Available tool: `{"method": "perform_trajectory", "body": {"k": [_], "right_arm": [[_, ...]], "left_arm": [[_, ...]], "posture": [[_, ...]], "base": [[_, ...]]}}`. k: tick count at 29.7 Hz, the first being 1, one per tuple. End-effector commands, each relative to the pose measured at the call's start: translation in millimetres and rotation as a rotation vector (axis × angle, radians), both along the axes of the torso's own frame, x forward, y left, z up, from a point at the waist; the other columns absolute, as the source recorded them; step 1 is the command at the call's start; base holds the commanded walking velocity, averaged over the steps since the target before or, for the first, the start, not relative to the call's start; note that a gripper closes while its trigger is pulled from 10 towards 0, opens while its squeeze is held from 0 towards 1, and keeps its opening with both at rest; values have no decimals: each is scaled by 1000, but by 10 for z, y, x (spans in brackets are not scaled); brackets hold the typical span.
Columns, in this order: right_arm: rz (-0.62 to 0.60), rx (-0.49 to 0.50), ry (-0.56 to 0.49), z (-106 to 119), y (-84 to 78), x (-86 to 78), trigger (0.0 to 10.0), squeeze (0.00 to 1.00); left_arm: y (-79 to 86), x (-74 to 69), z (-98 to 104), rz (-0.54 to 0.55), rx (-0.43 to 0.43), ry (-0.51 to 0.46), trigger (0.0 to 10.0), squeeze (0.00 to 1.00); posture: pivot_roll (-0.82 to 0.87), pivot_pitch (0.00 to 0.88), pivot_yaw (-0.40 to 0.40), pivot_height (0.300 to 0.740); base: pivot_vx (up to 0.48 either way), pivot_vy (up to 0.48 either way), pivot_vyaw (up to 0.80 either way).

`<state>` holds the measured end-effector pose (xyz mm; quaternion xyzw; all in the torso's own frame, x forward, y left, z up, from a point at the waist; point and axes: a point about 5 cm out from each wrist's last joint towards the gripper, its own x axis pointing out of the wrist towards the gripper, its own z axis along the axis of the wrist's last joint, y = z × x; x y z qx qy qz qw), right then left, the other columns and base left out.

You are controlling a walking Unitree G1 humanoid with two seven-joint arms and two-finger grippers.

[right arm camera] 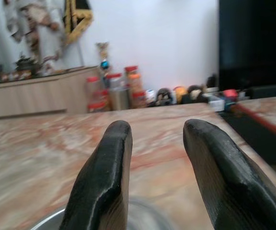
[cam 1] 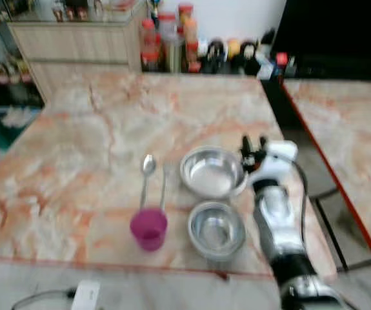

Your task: Setting the table

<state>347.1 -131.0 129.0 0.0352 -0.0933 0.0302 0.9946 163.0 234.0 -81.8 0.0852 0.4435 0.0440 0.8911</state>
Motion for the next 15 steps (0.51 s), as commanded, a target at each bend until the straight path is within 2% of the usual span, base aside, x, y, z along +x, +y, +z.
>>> {"method": "perform_trajectory", "body": {"k": [1,8,15], "right_arm": [[-32,1,-8,29,-110,-1,10000,0],[-31,5,-6,28,-106,-4,10000,0],[-24,10,-3,21,-97,-26,10000,0]], "left_arm": [[-76,-6,-22,-17,-12,9,10000,0],[-78,-4,-21,-18,-12,8,10000,0],[-99,7,-21,-20,-16,5,10000,0]], "posture": [[-42,0,-15,740],[-40,0,-15,740],[-40,0,-16,740]], "base": [[330,0,0],[331,0,0],[0,0,0]]}}
